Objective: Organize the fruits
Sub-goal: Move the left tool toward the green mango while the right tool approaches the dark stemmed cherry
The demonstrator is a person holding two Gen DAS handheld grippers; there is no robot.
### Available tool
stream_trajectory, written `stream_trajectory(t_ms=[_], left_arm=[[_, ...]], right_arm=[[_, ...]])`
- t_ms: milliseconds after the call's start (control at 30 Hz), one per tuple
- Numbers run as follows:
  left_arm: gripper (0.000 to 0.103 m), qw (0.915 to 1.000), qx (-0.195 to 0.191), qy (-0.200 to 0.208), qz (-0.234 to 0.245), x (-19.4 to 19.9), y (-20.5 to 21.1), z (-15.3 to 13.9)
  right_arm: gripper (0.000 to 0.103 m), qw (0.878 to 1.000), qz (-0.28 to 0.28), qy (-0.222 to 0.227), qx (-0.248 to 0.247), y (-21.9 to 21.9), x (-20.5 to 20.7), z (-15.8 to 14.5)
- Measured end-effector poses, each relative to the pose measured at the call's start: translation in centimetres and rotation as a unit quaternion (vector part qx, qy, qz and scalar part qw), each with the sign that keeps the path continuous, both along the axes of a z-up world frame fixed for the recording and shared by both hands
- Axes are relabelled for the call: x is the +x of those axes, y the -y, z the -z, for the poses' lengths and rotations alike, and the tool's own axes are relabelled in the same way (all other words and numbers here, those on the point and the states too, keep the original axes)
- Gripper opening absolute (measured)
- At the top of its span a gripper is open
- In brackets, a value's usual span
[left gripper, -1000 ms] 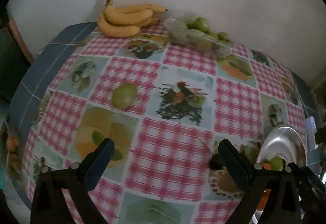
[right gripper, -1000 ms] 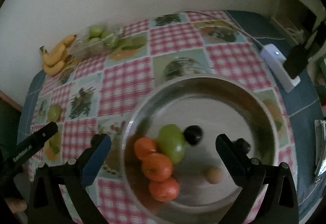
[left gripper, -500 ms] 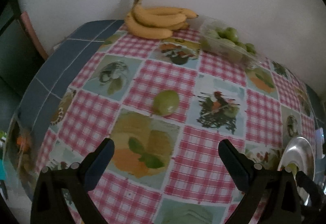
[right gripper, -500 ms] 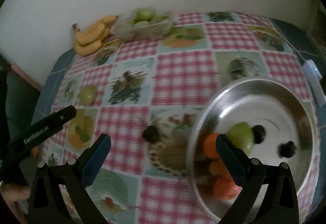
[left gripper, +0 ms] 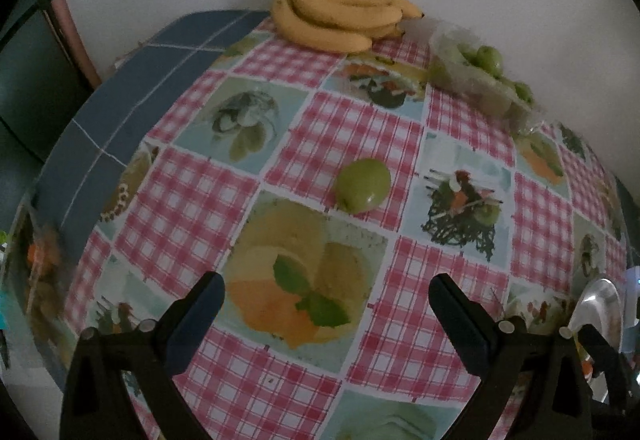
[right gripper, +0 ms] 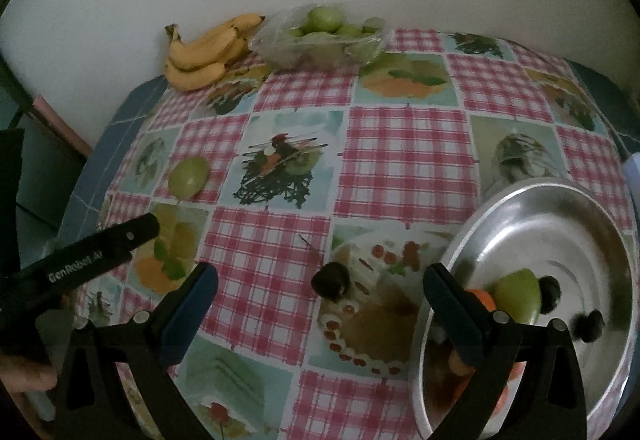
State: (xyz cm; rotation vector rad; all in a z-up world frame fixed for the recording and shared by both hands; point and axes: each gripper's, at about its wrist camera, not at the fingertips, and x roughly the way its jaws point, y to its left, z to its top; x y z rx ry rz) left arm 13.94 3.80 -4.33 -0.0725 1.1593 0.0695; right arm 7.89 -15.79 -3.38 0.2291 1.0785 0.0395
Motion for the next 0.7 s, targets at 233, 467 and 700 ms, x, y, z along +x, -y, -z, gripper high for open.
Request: stream_trajectory(t_ms=[233, 467, 700], left_arm=[[0.103, 1.0000, 0.000, -0.008, -0.002, 0.3, 0.2, 0.6], [0.103, 0.9999, -0.001, -0.013, 0.004, 0.3, 0.6, 0.9], [0.103, 0.9998, -0.002, -0.019, 0.005, 0.3, 0.7, 1.3]], right_arm=[[0.068, 0.999, -0.021, -0.022, -0.026, -1.1, 0.9, 1.3], [0.054, 0.998, -0.021, -0.053, -0.035, -1.0, 1.2, 3.3], [0.043, 0.997, -0.026, -0.059, -0.045, -1.1, 1.3, 3.8]])
